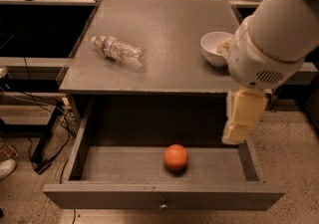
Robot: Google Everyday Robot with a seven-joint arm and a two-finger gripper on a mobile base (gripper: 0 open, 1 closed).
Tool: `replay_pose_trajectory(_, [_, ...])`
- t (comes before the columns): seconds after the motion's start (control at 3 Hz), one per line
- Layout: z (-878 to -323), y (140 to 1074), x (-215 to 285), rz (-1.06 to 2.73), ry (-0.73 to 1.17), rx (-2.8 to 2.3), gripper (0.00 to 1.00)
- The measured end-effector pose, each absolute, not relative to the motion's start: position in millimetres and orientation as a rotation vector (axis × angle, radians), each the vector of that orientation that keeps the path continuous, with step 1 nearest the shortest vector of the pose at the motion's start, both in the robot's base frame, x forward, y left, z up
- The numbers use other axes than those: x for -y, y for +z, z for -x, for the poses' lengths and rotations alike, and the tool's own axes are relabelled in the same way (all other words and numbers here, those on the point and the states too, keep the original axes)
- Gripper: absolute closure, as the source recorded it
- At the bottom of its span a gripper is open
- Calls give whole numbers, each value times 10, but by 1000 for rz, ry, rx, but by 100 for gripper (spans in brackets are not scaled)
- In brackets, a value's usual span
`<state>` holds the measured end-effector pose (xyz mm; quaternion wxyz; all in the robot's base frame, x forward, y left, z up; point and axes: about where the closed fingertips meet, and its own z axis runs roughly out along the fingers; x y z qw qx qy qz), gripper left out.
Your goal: Pick orange from top drawer and place on counter
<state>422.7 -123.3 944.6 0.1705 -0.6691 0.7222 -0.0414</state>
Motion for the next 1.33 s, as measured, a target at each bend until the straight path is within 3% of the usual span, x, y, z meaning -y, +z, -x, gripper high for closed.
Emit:
replay_pose_trajectory(0.67, [-4235,8915,772,1970,17,-1987,0])
replay_pose_trajectory(1.33, [-4227,8713,658,1984,-1,-1995,0])
